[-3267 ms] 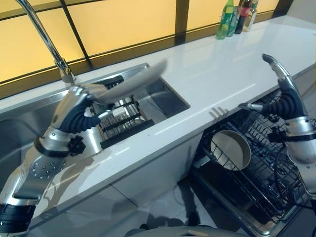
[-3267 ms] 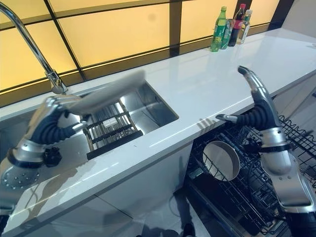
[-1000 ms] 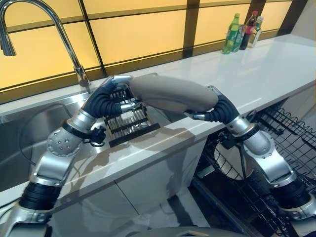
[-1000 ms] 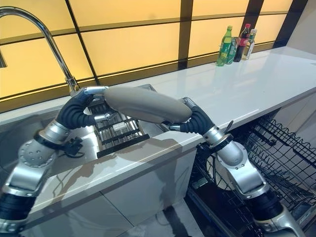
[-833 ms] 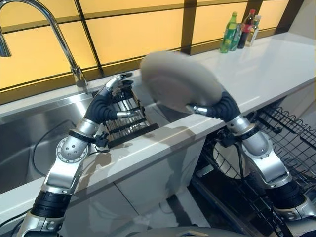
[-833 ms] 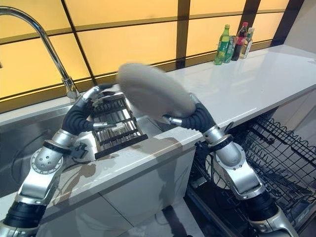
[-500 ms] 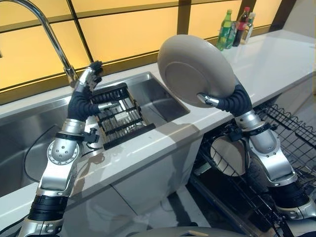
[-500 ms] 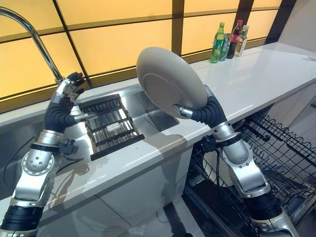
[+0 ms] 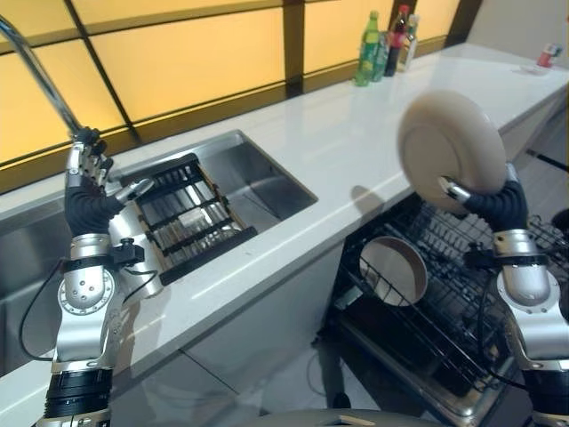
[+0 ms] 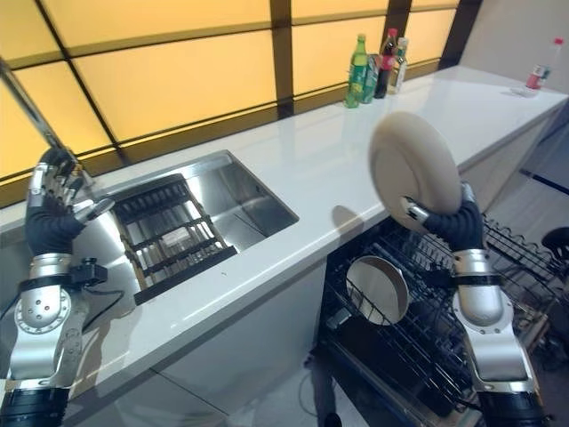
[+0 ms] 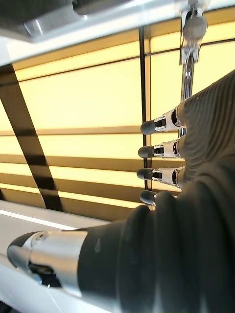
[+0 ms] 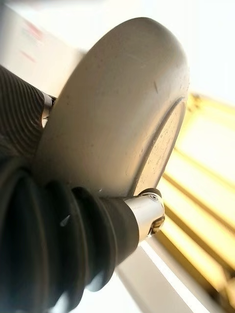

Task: Pick up plates and place into dishwasher.

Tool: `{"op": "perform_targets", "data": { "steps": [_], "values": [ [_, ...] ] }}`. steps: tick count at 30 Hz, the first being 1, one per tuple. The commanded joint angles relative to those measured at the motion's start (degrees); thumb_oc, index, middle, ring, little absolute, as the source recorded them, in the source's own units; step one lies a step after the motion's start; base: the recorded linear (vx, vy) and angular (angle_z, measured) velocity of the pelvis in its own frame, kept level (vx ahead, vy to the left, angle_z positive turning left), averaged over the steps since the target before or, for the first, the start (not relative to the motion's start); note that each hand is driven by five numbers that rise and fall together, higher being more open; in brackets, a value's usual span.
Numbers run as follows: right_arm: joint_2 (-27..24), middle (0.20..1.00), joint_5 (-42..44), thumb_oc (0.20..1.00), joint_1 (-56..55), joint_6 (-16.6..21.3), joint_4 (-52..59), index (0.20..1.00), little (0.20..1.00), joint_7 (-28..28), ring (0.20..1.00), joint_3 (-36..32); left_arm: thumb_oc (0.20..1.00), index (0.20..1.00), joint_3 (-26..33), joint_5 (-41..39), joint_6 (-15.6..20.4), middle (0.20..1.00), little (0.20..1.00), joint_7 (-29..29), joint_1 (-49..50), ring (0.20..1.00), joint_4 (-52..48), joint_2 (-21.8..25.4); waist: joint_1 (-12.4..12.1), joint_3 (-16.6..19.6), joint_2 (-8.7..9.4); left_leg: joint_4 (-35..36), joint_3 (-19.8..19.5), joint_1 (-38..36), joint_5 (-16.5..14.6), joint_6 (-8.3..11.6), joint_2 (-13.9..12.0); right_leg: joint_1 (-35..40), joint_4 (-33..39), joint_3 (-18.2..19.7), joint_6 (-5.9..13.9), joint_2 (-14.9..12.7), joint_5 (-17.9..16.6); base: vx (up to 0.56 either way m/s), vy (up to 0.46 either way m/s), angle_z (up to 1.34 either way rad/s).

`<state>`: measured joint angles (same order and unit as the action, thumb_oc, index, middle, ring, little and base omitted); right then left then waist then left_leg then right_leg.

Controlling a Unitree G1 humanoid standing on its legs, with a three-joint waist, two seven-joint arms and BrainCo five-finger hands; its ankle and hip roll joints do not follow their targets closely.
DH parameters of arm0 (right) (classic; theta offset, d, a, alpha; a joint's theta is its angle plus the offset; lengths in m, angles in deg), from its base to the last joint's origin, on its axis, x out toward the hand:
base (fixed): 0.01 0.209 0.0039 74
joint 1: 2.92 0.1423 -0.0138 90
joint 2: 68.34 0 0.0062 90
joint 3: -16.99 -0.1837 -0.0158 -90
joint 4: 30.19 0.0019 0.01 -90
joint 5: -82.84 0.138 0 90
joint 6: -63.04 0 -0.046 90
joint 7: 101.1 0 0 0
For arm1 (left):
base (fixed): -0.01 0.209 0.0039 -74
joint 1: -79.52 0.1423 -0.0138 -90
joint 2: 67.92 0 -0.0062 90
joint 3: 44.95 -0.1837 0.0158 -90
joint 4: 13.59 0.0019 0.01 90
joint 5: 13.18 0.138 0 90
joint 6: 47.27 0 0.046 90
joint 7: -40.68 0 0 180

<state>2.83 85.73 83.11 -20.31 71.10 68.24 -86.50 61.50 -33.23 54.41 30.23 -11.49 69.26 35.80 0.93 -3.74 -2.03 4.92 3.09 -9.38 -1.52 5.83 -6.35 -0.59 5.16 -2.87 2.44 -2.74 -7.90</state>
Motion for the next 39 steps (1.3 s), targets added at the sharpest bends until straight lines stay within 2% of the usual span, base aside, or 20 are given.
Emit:
{"op": "perform_targets", "data": {
  "steps": [1, 10, 14, 17, 21, 25, 28, 30, 36, 39],
  "values": [
    [-4.7, 0.200, -5.0, 0.200, 0.8, 0.6, -0.8, 0.200, 0.200, -5.6, 0.200, -4.2, 1.000, 1.000, 2.0, -2.2, 1.6, 1.000, 1.000, -1.9, -0.7, 1.000, 3.3, 3.5, 3.2, 1.2, 0.90, 0.1, -0.8, 8.1, 6.1, 0.00, -1.1, 2.6, -6.5, 1.1, 1.78, -1.1, 9.3, -0.10, -0.112, -0.15],
    [-10.8, 0.200, -12.6, 0.200, 2.3, -3.5, -9.8, 0.200, 0.200, -11.7, 0.200, -7.5, 1.000, 1.000, 1.0, -1.3, 3.3, 1.000, 1.000, -6.0, -2.0, 1.000, 5.1, 3.5, 4.7, -5.3, -1.94, -0.5, -1.4, 12.9, 8.6, 1.14, -2.4, -3.2, -9.1, 2.8, 0.89, 0.1, 9.7, -0.10, -0.077, -0.14],
    [-14.5, 0.200, -16.6, 0.200, 2.4, -4.5, -13.5, 0.200, 0.200, -10.9, 0.200, -7.9, 1.000, 1.000, 0.5, -1.8, 3.2, 1.000, 1.000, -7.2, -1.5, 1.000, 4.7, 2.7, 4.8, -7.7, -3.42, -1.6, -2.4, 14.3, 9.3, 1.68, -2.3, -4.3, -10.5, 3.0, 0.44, 0.3, 10.4, 0.03, -0.034, -0.03],
    [-19.0, 0.200, -20.4, 0.200, 3.0, -5.7, -15.7, 0.200, 0.200, -8.9, 0.200, -6.9, 1.000, 1.000, -0.2, -3.2, 2.8, 1.000, 1.000, -8.3, -1.3, 1.000, 4.3, 2.4, 4.7, -9.6, -4.63, -2.6, -3.2, 16.1, 9.7, 2.05, -1.9, -5.8, -11.3, 3.2, 0.43, 0.1, 10.8, 0.03, -0.038, -0.01],
    [-23.1, 0.200, -18.6, 0.200, 7.6, -7.0, -17.8, 0.200, 0.200, -8.4, 0.200, -3.3, 1.000, 1.000, -2.2, -5.2, 3.4, 1.000, 1.000, -10.6, -3.3, 1.000, 5.1, 3.7, 4.4, -13.3, -5.62, -4.2, -4.3, 20.8, 10.1, 2.14, -2.0, -11.3, -14.1, 3.2, 0.19, 0.3, 11.2, -0.10, -0.084, -0.02],
    [-23.8, 0.200, -16.0, 0.200, 10.8, -7.4, -17.8, 0.200, 0.200, -7.5, 0.200, -0.2, 1.000, 1.000, -3.1, -5.7, 4.4, 1.000, 1.000, -13.2, -3.5, 1.000, 5.4, 5.8, 4.2, -16.3, -5.83, -5.7, -4.5, 25.0, 10.5, 2.24, -2.5, -15.6, -16.1, 3.2, -0.06, 0.6, 11.3, -0.07, -0.079, -0.08],
    [-23.3, 0.200, -12.0, 0.200, 12.9, -5.4, -20.1, 0.200, 0.200, -7.5, 0.200, 2.1, 1.000, 1.000, -3.1, -6.4, 5.3, 1.000, 1.000, -13.8, -4.0, 1.000, 5.4, 7.5, 3.3, -18.3, -5.74, -6.5, -4.8, 27.5, 10.7, 2.07, -2.6, -17.2, -16.6, 2.7, -0.34, 0.9, 11.1, -0.04, -0.124, -0.04],
    [-22.8, 0.200, -7.2, 0.200, 14.8, -4.2, -20.8, 0.200, 0.200, -7.3, 0.200, 3.4, 1.000, 1.000, -3.6, -6.2, 4.7, 1.000, 1.000, -14.5, -5.1, 1.000, 5.1, 8.7, 2.8, -19.6, -5.51, -7.0, -5.1, 29.0, 10.8, 1.96, -2.7, -18.1, -16.7, 2.1, -0.50, 1.0, 11.0, -0.05, -0.149, -0.02],
    [-21.9, 0.200, -6.9, 0.200, 21.3, -4.5, -23.6, 0.200, 0.200, -7.7, 0.200, 8.0, 1.000, 1.000, -4.3, -6.5, 4.3, 1.000, 1.000, -15.5, -8.4, 1.000, 6.4, 11.5, 1.4, -22.5, -5.16, -7.0, -5.8, 32.0, 11.3, 1.51, -2.7, -20.0, -16.5, 0.5, -0.55, 1.2, 10.4, -0.04, -0.094, 0.04],
    [-22.6, 0.200, -3.5, 0.200, 23.3, -4.2, -23.8, 0.200, 0.200, -7.3, 0.200, 8.8, 1.000, 1.000, -4.2, -7.1, 3.9, 1.000, 1.000, -15.6, -8.7, 1.000, 6.4, 12.5, 0.8, -23.7, -4.90, -6.8, -6.0, 32.4, 11.6, 1.34, -2.6, -20.3, -16.4, 0.0, -0.53, 1.3, 10.0, -0.01, -0.064, 0.10]
  ]
}}
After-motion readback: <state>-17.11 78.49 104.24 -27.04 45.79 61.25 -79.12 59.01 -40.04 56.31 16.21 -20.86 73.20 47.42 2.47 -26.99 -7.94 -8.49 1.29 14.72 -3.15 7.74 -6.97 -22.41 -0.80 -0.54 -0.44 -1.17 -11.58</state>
